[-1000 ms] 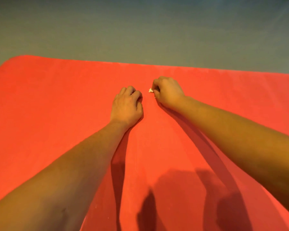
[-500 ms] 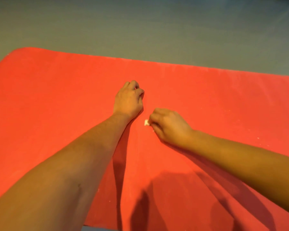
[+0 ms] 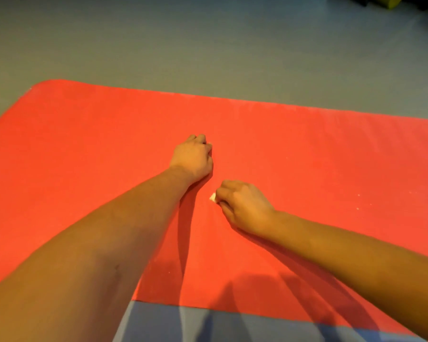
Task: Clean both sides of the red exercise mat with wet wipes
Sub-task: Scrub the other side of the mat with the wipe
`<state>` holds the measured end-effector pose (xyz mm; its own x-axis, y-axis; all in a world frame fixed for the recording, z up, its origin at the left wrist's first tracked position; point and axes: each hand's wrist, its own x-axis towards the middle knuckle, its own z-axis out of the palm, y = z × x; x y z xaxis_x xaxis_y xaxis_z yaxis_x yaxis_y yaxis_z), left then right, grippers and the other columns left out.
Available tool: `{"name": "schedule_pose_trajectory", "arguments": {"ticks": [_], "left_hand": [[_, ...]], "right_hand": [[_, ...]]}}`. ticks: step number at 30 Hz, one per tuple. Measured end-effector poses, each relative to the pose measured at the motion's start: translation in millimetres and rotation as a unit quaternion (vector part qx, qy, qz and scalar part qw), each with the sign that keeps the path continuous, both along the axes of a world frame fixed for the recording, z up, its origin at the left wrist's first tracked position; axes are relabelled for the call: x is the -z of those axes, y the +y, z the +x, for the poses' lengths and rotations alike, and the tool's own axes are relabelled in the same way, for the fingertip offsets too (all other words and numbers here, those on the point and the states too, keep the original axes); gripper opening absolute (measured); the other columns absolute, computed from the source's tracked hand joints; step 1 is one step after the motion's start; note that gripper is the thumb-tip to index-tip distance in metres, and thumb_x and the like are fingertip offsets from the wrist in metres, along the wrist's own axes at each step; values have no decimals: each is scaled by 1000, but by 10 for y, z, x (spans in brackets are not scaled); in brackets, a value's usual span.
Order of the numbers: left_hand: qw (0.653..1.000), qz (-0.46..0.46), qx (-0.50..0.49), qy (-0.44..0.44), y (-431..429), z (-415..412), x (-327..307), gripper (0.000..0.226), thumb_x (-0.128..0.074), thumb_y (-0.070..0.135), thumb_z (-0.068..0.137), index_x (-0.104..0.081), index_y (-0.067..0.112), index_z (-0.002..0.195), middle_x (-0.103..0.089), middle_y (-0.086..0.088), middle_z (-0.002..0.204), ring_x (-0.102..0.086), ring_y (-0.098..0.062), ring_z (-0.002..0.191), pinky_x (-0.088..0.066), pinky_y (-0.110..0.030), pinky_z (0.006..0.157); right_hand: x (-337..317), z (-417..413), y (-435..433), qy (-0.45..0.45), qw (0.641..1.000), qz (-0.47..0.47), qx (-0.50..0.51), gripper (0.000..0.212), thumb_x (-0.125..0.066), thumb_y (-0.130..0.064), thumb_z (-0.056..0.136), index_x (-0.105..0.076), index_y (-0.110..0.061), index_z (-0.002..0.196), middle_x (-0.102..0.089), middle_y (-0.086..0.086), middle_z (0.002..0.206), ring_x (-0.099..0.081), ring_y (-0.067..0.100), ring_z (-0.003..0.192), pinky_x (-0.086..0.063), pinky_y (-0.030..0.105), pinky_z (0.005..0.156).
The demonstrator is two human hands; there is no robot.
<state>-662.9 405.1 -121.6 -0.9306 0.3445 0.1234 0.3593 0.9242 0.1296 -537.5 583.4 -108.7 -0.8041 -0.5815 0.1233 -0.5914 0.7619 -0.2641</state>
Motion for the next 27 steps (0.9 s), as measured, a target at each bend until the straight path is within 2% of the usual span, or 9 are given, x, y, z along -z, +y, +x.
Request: {"name": "schedule_pose_trajectory", "arguments": {"ticks": [4, 7, 9, 12, 17, 21, 23, 25, 27], "left_hand": [[1000, -2, 6, -11, -37, 238, 4, 30, -53, 31, 91, -73, 17, 109, -61, -3, 119, -55, -27, 115, -53, -41, 79], [1000, -5, 6, -22, -39, 420, -17, 27, -54, 31, 92, -72, 18, 107, -60, -2, 118, -54, -26, 114, -52, -41, 78], [999, -9, 5, -31, -35, 545, -59, 26, -54, 32, 93, -72, 20, 107, -60, -2, 118, -54, -26, 114, -49, -39, 76], [999, -9, 2, -42, -68, 740, -94, 26, -54, 32, 93, -73, 21, 107, -59, -1, 119, -54, -25, 114, -46, -37, 74], [999, -7, 5, -38, -105, 1101, -111, 24, -55, 30, 95, -72, 18, 105, -60, -2, 117, -55, -26, 113, -49, -39, 75], [999, -16, 6, -34, -128, 1380, -98, 24, -54, 25, 94, -72, 14, 106, -60, -5, 118, -54, -28, 113, -51, -42, 76], [999, -12, 7, -38, -130, 1514, -110, 25, -54, 25, 93, -72, 14, 106, -60, -5, 119, -54, -28, 114, -51, -41, 75], [999, -8, 11, -42, -144, 1657, -120, 24, -54, 24, 94, -73, 14, 105, -61, -5, 117, -55, -29, 113, -49, -41, 73], [999, 6, 16, -37, -177, 1806, -124, 22, -55, 25, 96, -74, 15, 100, -61, -5, 114, -56, -30, 108, -49, -41, 70]], "right_hand": [[-37, 147, 31, -11, 999, 9, -38, 10, -53, -21, 92, -63, -19, 93, -57, 2, 90, -59, 28, 83, -48, 41, 68], [-115, -344, -7, -1, 999, 22, 49, 9, -56, -19, 88, -65, -18, 86, -60, 6, 86, -62, 35, 81, -42, 39, 58], [-175, -631, -51, -5, 992, 42, 123, 10, -58, -17, 89, -68, -16, 90, -62, 9, 90, -63, 37, 83, -32, 35, 58], [-166, -687, -137, -19, 985, 64, 160, 13, -58, -14, 89, -70, -15, 94, -64, 10, 95, -63, 37, 86, -32, 35, 60], [-105, 101, -152, -36, 993, 32, 108, 11, -54, -17, 90, -64, -16, 88, -60, 6, 87, -62, 34, 82, -46, 41, 61], [-92, 968, -141, -29, 1000, 2, -3, 22, -45, -26, 94, -63, -14, 88, -58, 6, 85, -60, 32, 81, -49, 43, 65], [-92, 1182, -106, -28, 999, 7, -45, 18, -49, -25, 94, -62, -15, 86, -57, 6, 85, -59, 31, 80, -48, 42, 64], [-108, 1109, -100, -33, 998, 22, -49, 12, -54, -22, 91, -61, -15, 84, -57, 7, 84, -60, 32, 79, -46, 42, 61], [-143, 863, -151, -34, 998, 43, 9, 9, -56, -19, 89, -63, -14, 85, -57, 8, 86, -61, 35, 80, -43, 42, 60]]}}
